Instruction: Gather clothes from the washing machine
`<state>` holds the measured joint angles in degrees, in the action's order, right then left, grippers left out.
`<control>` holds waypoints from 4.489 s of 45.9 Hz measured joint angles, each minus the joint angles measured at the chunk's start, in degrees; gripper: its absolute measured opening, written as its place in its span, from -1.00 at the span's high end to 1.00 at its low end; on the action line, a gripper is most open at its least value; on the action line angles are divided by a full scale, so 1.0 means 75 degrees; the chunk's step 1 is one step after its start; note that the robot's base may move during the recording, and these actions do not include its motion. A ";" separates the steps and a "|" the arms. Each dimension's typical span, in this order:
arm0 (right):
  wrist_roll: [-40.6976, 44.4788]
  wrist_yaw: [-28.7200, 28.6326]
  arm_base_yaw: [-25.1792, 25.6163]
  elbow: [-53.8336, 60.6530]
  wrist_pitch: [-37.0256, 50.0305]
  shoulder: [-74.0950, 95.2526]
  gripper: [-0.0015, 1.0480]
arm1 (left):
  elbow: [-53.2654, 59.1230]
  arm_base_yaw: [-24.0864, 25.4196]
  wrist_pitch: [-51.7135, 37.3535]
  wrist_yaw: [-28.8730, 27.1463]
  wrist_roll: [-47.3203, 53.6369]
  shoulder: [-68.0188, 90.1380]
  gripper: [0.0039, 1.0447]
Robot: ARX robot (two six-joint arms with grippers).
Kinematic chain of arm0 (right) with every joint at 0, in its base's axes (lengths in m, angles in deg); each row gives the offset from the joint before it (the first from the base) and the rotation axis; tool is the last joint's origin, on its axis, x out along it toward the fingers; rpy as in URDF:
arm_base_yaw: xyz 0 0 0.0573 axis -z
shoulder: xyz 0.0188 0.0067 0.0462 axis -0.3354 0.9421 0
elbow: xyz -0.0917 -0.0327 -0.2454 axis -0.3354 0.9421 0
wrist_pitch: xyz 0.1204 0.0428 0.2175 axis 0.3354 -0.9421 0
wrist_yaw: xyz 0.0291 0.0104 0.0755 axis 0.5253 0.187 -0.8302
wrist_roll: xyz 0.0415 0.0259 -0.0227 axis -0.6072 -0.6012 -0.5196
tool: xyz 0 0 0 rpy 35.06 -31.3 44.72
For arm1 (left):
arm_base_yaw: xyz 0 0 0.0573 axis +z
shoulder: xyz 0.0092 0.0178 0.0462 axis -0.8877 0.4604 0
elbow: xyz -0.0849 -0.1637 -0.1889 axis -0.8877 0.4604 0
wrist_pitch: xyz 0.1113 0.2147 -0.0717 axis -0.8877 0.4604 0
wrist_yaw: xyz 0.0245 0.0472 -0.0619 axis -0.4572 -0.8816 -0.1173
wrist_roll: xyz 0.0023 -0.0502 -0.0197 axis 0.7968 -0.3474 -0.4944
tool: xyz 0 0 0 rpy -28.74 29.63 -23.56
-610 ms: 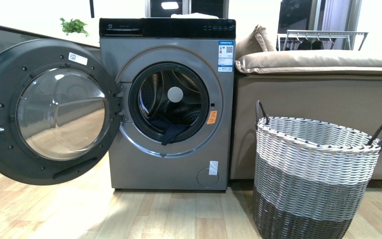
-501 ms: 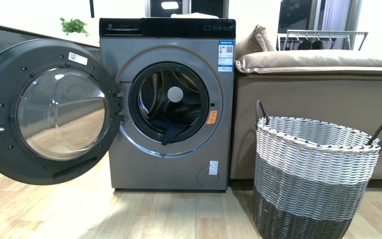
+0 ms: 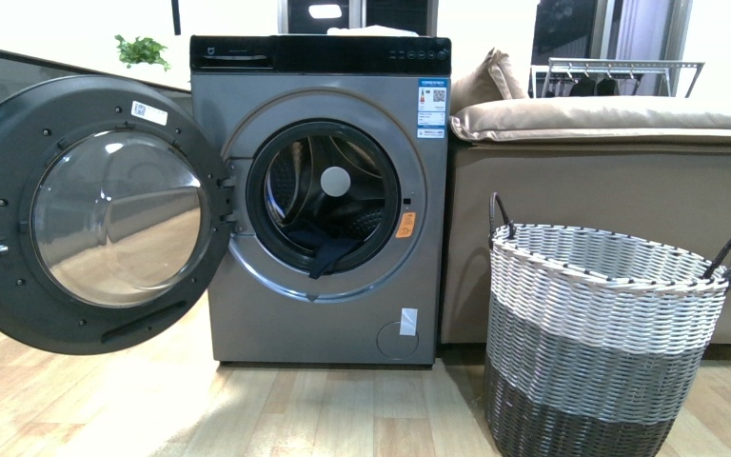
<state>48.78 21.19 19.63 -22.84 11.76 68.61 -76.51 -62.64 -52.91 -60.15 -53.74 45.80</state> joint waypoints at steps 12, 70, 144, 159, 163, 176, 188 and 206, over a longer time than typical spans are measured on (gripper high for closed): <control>0.0000 0.0000 0.0000 0.0000 0.0000 0.0000 -0.86 | 0.0000 0.0000 0.0000 0.0000 0.0000 0.0000 -0.88; 0.0000 0.0000 0.0000 0.0000 0.0000 0.0000 -0.86 | 0.0000 0.0000 0.0000 -0.0015 0.0000 -0.0009 -0.88; -0.0003 0.0000 0.0000 0.0000 0.0000 0.0000 -0.86 | -0.0146 0.0580 0.0309 0.1818 -0.0956 0.0376 -0.88; -0.0003 0.0000 0.0000 0.0000 0.0000 0.0000 -0.86 | -0.1533 0.0513 -0.2151 0.2445 -0.1970 0.3232 -0.88; -0.0003 0.0000 0.0000 0.0000 0.0000 0.0000 -0.86 | -0.1851 -0.0114 -0.3133 0.1999 -0.1658 0.4497 -0.88; -0.0003 0.0000 0.0000 0.0000 0.0000 0.0000 -0.86 | -0.3118 -0.0874 -0.5368 0.1122 -0.0688 0.8075 -0.88; -0.0003 0.0000 0.0000 0.0000 0.0000 0.0000 -0.86 | -0.4613 -0.1105 -0.5890 0.0950 -0.0187 1.1025 -0.88; -0.0003 0.0000 0.0000 0.0000 0.0000 0.0000 -0.86 | -0.7982 -0.1349 -0.4456 0.0909 0.0219 1.4216 -0.88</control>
<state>48.76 21.19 19.63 -22.84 11.76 68.61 -136.38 -72.76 -86.33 -53.34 -52.10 152.42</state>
